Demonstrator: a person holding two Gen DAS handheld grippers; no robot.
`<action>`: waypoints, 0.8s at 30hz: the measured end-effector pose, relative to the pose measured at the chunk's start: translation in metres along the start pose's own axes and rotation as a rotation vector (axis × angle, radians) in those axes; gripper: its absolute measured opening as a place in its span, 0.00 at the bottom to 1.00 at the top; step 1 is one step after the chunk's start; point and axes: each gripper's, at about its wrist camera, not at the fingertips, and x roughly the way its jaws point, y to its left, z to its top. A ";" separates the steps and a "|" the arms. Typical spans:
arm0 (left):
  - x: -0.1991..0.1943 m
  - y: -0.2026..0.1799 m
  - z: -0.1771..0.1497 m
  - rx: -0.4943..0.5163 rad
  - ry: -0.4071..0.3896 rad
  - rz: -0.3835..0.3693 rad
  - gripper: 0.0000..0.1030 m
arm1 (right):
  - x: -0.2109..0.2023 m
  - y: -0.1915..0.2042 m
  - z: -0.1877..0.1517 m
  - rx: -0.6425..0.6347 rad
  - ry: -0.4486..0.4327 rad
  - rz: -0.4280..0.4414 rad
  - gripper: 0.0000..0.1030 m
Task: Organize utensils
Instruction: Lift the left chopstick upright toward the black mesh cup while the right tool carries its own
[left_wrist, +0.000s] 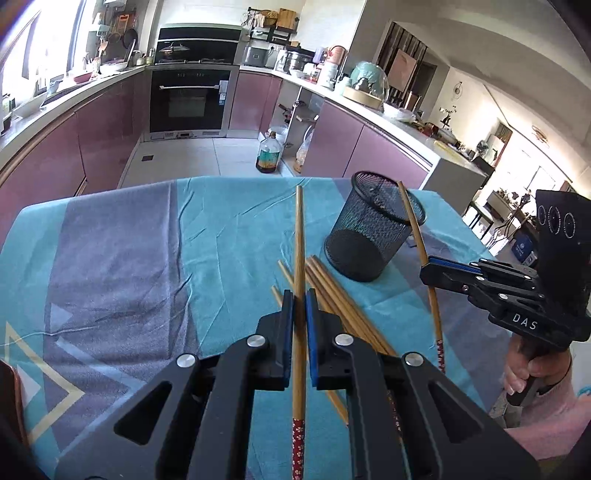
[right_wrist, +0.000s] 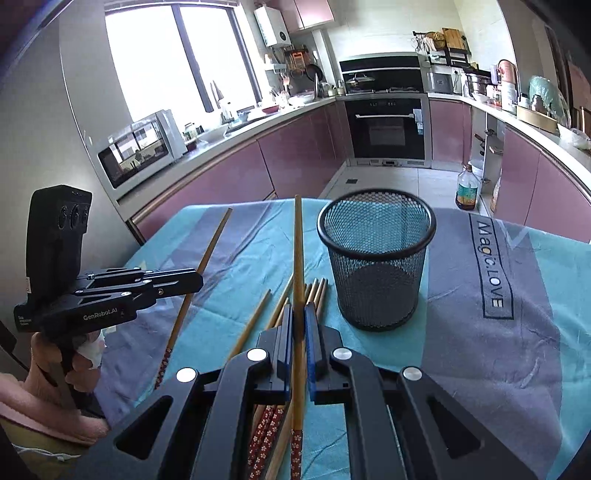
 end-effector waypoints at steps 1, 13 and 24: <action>-0.005 -0.001 0.005 0.001 -0.013 -0.011 0.07 | -0.004 -0.001 0.004 0.002 -0.017 0.006 0.05; -0.067 -0.020 0.063 0.008 -0.191 -0.156 0.07 | -0.045 -0.013 0.043 -0.011 -0.186 0.040 0.05; -0.095 -0.053 0.126 0.042 -0.307 -0.209 0.07 | -0.069 -0.019 0.089 -0.064 -0.279 0.011 0.05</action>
